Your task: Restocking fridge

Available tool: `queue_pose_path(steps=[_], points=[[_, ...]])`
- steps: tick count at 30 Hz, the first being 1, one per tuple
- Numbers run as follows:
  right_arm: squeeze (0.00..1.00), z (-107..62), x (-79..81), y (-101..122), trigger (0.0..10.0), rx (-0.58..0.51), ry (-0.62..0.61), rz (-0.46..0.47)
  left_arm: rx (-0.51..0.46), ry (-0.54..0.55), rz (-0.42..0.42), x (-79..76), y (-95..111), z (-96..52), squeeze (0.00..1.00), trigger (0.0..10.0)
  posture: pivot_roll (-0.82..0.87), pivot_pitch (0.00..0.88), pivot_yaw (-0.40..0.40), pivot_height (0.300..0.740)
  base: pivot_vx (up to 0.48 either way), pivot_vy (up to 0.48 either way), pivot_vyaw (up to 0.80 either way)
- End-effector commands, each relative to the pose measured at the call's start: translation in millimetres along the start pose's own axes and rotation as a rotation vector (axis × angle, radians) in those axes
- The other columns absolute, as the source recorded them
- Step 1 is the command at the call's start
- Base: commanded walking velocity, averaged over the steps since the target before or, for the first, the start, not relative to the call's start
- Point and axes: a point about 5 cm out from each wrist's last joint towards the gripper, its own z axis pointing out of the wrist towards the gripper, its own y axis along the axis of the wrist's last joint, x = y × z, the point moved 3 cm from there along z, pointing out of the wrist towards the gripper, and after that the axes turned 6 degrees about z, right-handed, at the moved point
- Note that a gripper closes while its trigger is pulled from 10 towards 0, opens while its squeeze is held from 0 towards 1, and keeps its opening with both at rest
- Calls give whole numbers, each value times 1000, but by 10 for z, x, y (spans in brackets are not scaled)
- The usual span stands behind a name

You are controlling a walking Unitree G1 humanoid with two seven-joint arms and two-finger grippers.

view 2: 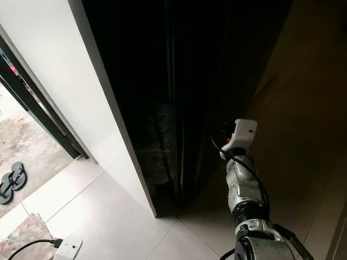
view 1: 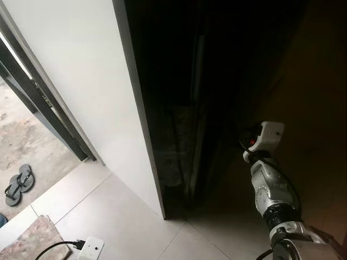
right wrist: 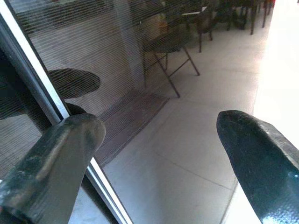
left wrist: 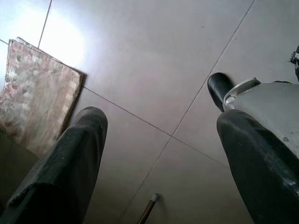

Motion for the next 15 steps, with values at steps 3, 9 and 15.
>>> queue_pose_path(steps=[3, 9, 15], points=[[0, 133, 504, 32, 10000, 2, 201, -10, 31, -4, -2, -12, -105, -18, 0, 10000, 46, 81, 49, 740, 0, 0, 0], [0, 156, 606, -18, 10000, 31, 227, 54, 29, -6, -8, -45, -94, -12, 0, 10000, 59, 83, 36, 740, 0, 0, 0], [0, 201, 716, -2, 10000, 36, 257, 54, 2, -26, -15, -287, 79, 39, 0, 10000, 64, 84, 29, 740, 0, 0, 0]])
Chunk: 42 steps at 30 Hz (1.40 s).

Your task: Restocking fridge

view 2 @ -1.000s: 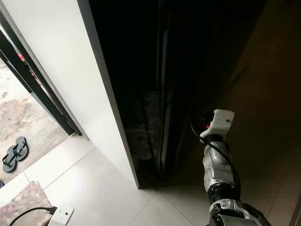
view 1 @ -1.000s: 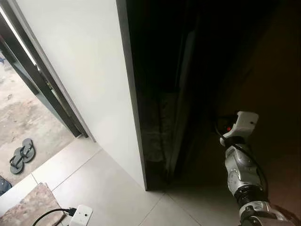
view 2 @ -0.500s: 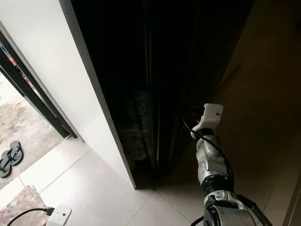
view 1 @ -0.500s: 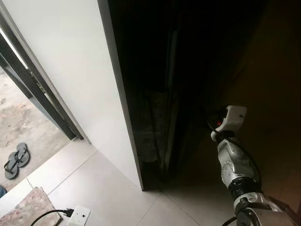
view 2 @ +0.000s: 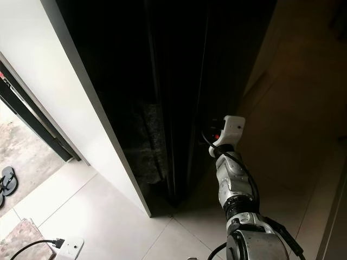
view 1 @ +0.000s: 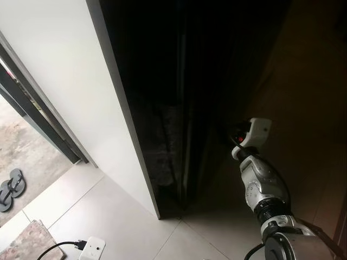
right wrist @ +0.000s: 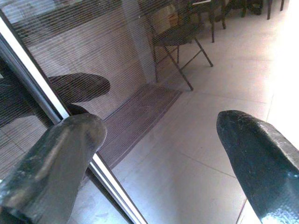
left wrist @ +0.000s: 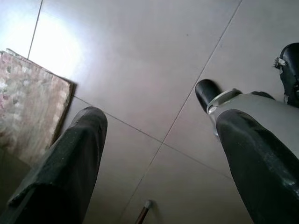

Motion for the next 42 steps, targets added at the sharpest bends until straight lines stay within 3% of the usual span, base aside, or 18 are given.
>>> queue_pose_path(steps=[1, 9, 14, 22, 25, 26, 28, 31, 32, 33, 38, 39, 41, 42], points=[[0, 136, 476, 28, 10000, 6, 190, -21, 23, -11, 4, -86, -26, 5, 0, 10000, 65, 82, 27, 740, 0, 0, 0], [0, 145, 494, 21, 10000, 10, 197, -20, 17, -12, 3, -104, -10, 8, 0, 10000, 61, 83, 26, 740, 0, 0, 0], [0, 114, 391, -3, 10000, 7, 148, -23, 14, -9, 4, -81, -7, 7, 0, 10000, 60, 85, 29, 740, 0, 0, 0], [0, -74, -87, -15, 10000, -34, -66, -73, 4, -7, 13, -66, 34, 14, 0, 10000, 52, 88, 29, 740, 0, 0, 0], [0, -203, -388, -17, 10000, -51, -222, -65, 2, -9, 15, -79, 45, 17, 0, 10000, 50, 89, 29, 740, 0, 0, 0], [0, -203, -388, -17, 10000, -51, -222, -65, 2, -9, 15, -79, 45, 17, 0, 10000, 50, 89, 29, 740, 0, 0, 0], [0, -365, -688, -25, 10000, -67, -379, -39, 0, -12, 19, -89, 53, 18, 0, 10000, 48, 90, 27, 740, 0, 0, 0], [0, -687, -1130, -69, 10000, -60, -612, -77, -5, -17, 27, -102, 72, 22, 0, 10000, 46, 90, 25, 740, 0, 0, 0], [0, -687, -1130, -69, 10000, -60, -612, -77, -5, -17, 27, -102, 72, 22, 0, 10000, 46, 90, 25, 740, 0, 0, 0], [0, -823, -1266, -129, 10000, -40, -678, -76, -7, -17, 27, -105, 79, 23, 0, 10000, 45, 89, 24, 740, 0, 0, 0], [0, -1052, -1397, -428, 10000, 99, -719, -80, -12, -18, 27, -109, 100, 26, 0, 10000, 40, 89, 23, 740, 0, 0, 0], [0, -1156, -1399, -628, 10000, 184, -716, -52, -14, -18, 26, -109, 107, 28, 0, 10000, 37, 90, 22, 740, 0, 0, 0], [0, -1206, -1387, -732, 10000, 229, -711, -37, -14, -18, 26, -109, 109, 28, 0, 10000, 36, 89, 22, 740, 0, 0, 0], [0, -1313, -1344, -936, 10000, 314, -701, -19, -16, -20, 28, -111, 116, 29, 0, 10000, 42, 87, 26, 740, 0, 0, 0]])
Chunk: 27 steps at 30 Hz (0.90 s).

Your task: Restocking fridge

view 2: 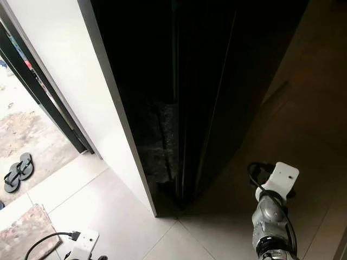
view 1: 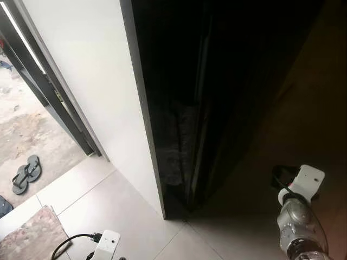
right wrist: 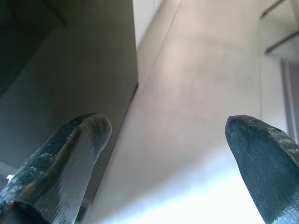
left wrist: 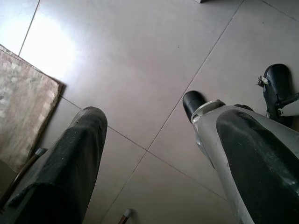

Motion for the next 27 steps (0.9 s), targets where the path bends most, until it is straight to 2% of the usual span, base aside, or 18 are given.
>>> queue_pose_path(steps=[1, 2, 3, 6, 10, 17, 19, 27], points=[[0, -198, 16, -565, 10000, 223, 56, -22, 28, -6, 10, -13, -71, -9, 0, 10000, 46, 91, 25, 740, 0, 0, 0], [0, -198, 16, -565, 10000, 223, 56, -22, 28, -6, 10, -13, -71, -9, 0, 10000, 46, 91, 25, 740, 0, 0, 0], [0, -367, 42, -886, 10000, 345, 107, -89, 26, -5, 7, -11, -64, -8, 0, 10000, 49, 85, 23, 740, 0, 0, 0], [0, -602, 51, -1245, 10000, 494, 156, -130, 25, -4, 5, -9, -58, -7, 0, 10000, 51, 87, 25, 740, 0, 0, 0], [0, -782, 32, -1479, 10000, 601, 182, -216, 27, -11, 20, -14, -62, -7, 0, 10000, 60, 88, 27, 740, 0, 0, 0], [0, -838, 117, -1547, 10000, 628, 233, -299, 40, -3, 11, -4, -122, -21, 0, 10000, 71, 92, 20, 740, 0, 0, 0], [0, -823, 151, -1526, 10000, 608, 275, -364, 44, -3, 9, -3, -144, -26, 0, 10000, 73, 92, 18, 740, 0, 0, 691], [0, -892, 200, -1597, 10000, 628, 310, -381, 49, -5, 7, -9, -183, -36, 0, 10000, 80, 83, 17, 740, 0, 0, 788]])
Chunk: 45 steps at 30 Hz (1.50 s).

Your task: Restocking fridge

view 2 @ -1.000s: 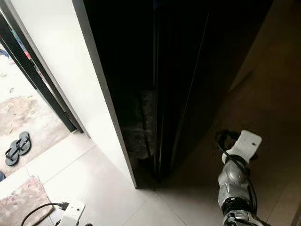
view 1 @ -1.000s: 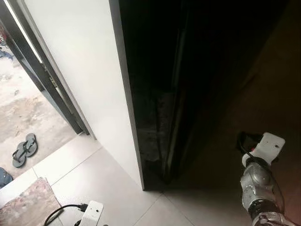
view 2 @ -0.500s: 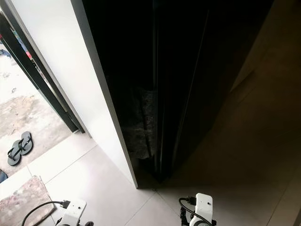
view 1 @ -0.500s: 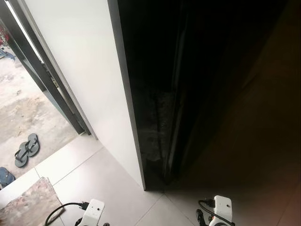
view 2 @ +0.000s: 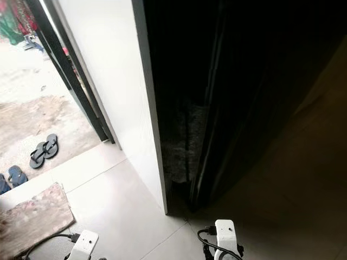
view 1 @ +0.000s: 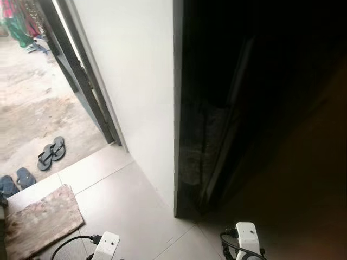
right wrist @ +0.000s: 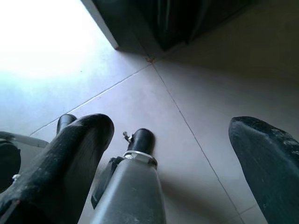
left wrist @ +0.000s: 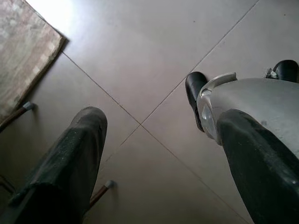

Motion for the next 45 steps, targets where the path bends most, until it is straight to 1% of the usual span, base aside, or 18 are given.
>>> queue_pose_path(steps=[1, 8, 13, 21, 29, 31, 32, 35, 38, 41, 44, 45], points=[[0, -20, 5, -123, 10000, 29, 2, -1, 29, -2, 1, 0, -92, -15, 0, 10000, 80, 83, 17, 740, 0, 0, 788], [0, -40, 84, -250, 10000, 54, 29, -17, 26, -12, 6, -2, -114, -23, 0, 10000, 77, 67, 26, 740, 0, 0, 791], [0, -58, 100, -338, 10000, 76, 35, -33, 28, -10, 9, 2, -121, -25, 0, 10000, 85, 46, 26, 740, 0, 0, 794], [0, -64, 119, -372, 10000, 89, 42, -49, 33, -12, 15, 2, -142, -30, 0, 10000, 91, 29, 32, 740, 0, 0, 797], [0, -70, 175, -418, 10000, 106, 61, -76, 41, -10, 27, 25, -179, -40, 0, 10000, 105, 11, 35, 740, 0, 0, 800], [0, -75, 187, -448, 10000, 119, 66, -90, 45, -7, 26, 33, -193, -43, 0, 10000, 98, 0, 28, 740, 0, 0, 800], [0, -77, 187, -454, 10000, 123, 72, -112, 46, -3, 22, 30, -193, -43, 0, 10000, 82, 0, 18, 740, 0, 0, 800], [0, -75, 171, -438, 10000, 118, 74, -121, 42, -4, 17, 12, -178, -38, 0, 10000, 87, 0, 7, 740, 0, 0, 800], [0, -72, 119, -408, 10000, 115, 74, -160, 18, -6, -6, -40, -76, -12, 0, 10000, 112, 0, 2, 740, 0, 0, 800], [0, -70, 78, -393, 10000, 118, 65, -170, 4, -11, -5, -84, -10, 3, 0, 10000, 129, 0, -7, 740, 0, 0, 800], [0, -63, 80, -363, 10000, 112, 67, -171, -7, -6, -21, -94, 25, 9, 0, 10000, 128, 0, -16, 740, 0, 0, 800], [0, -55, 107, -337, 10000, 104, 74, -166, -11, 0, -36, -85, 33, 10, 0, 10000, 124, 0, -17, 740, 0, 0, 800]])
